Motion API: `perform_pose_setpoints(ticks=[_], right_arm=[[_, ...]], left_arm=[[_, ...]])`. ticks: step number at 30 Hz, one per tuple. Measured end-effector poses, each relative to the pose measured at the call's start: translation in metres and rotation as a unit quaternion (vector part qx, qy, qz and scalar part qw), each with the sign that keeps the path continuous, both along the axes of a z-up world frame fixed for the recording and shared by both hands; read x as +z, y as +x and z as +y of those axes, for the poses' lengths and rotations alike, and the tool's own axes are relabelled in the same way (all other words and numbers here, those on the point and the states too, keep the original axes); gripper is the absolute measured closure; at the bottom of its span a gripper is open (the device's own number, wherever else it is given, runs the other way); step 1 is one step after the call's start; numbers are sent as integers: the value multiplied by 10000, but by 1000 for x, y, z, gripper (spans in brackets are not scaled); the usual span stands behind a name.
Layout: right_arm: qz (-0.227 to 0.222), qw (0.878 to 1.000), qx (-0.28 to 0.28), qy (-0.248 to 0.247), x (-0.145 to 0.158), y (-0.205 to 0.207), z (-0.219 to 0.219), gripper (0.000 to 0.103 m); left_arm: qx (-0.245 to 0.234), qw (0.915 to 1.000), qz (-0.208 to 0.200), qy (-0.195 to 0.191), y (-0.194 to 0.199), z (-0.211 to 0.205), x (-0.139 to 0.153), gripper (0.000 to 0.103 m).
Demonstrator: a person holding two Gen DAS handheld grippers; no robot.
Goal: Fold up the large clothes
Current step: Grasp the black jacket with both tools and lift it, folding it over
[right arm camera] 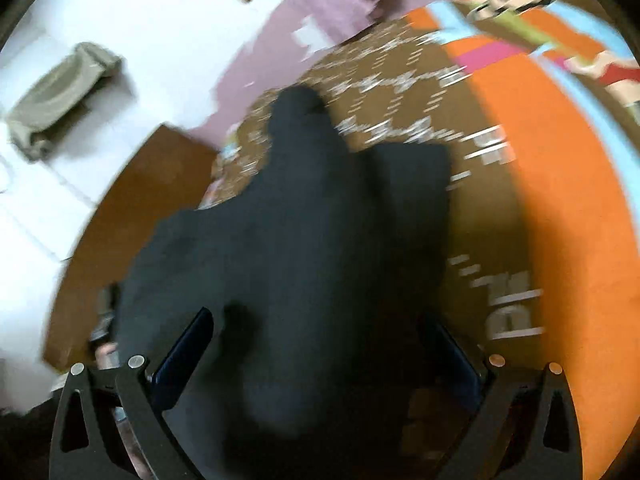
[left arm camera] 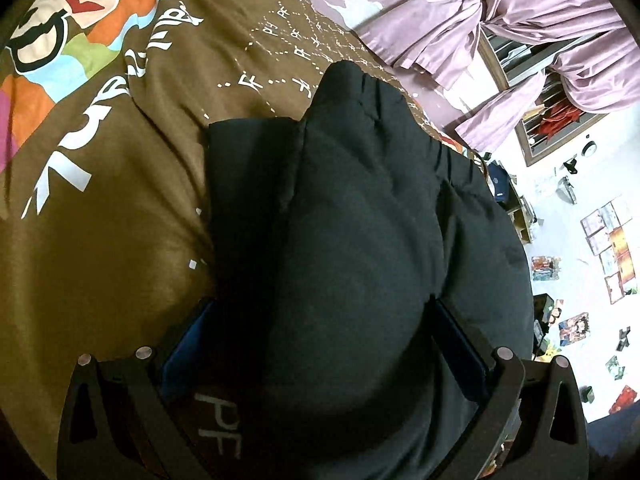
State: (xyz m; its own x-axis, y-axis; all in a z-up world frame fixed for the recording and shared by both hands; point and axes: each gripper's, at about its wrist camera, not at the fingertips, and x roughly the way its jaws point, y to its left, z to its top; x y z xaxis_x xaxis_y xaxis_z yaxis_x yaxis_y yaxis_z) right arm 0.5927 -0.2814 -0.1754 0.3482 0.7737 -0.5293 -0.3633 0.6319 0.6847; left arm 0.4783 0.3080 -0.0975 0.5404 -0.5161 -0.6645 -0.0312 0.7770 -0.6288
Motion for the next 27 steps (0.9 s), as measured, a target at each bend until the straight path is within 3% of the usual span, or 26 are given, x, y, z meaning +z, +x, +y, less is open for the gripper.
perform_pose_setpoints(ticks=[3, 10, 14, 17, 18, 21, 24, 27], right_arm=[[30, 9987, 153, -476, -3, 2, 15, 0], [206, 9978, -61, -623, -4, 0, 16, 1], [91, 9968, -220, -765, 0, -13, 25, 32], [44, 9969, -368, -694, 3, -16, 24, 54], [-19, 9970, -370, -673, 6, -18, 25, 63], [-300, 9963, -364, -712, 21, -24, 31, 79], [-557, 9959, -492, -519, 40, -30, 30, 84], [-878, 9938, -508, -460, 62, -38, 31, 85]], left_arm=[[-20, 9999, 10, -105, 4, -4, -4, 1], [-190, 9996, 46, -217, 9, -7, -4, 1], [-185, 9997, 24, -183, 8, -10, 0, 3], [-172, 9998, -67, -112, 5, -16, 6, 18], [-178, 9997, -112, -89, 5, -18, 8, 29], [-113, 9997, -202, 60, 1, -27, 16, 48], [14, 9993, -378, 36, -7, -31, 26, 69], [-16, 9972, -748, 54, -14, -40, 48, 78]])
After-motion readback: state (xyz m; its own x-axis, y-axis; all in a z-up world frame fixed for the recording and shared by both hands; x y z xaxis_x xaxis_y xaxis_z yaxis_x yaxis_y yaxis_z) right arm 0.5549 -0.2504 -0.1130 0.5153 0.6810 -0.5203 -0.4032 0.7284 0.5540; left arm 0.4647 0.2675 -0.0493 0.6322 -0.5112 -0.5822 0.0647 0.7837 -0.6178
